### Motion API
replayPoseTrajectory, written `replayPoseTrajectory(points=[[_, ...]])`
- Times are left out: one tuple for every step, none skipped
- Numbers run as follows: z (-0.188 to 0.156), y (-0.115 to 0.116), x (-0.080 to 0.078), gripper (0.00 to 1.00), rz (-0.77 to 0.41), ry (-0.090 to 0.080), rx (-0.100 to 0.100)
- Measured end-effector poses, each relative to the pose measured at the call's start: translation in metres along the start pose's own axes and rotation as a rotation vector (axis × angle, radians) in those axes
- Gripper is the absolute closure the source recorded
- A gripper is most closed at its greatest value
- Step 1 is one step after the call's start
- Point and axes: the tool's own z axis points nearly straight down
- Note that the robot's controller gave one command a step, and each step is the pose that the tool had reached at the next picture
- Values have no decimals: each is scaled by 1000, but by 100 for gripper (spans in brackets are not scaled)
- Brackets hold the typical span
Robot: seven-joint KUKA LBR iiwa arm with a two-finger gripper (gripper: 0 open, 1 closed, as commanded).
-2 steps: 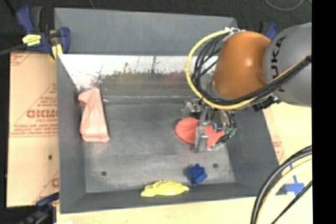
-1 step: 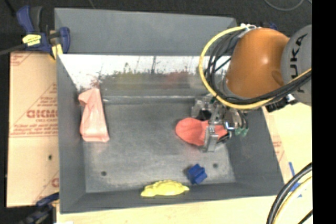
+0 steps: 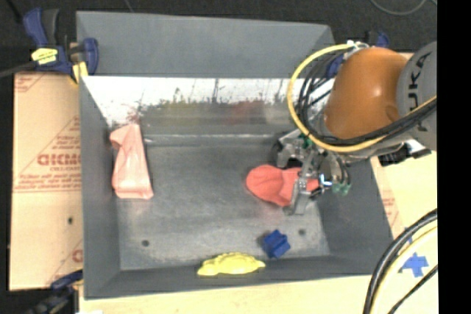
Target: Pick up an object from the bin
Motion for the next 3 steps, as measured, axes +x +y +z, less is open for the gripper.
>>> replayPoseTrajectory(points=[[28,-3,-6,0,-216,2,1],[54,-4,-24,0,-114,-4,-1],[104,10,-59,100,-209,-5,1]])
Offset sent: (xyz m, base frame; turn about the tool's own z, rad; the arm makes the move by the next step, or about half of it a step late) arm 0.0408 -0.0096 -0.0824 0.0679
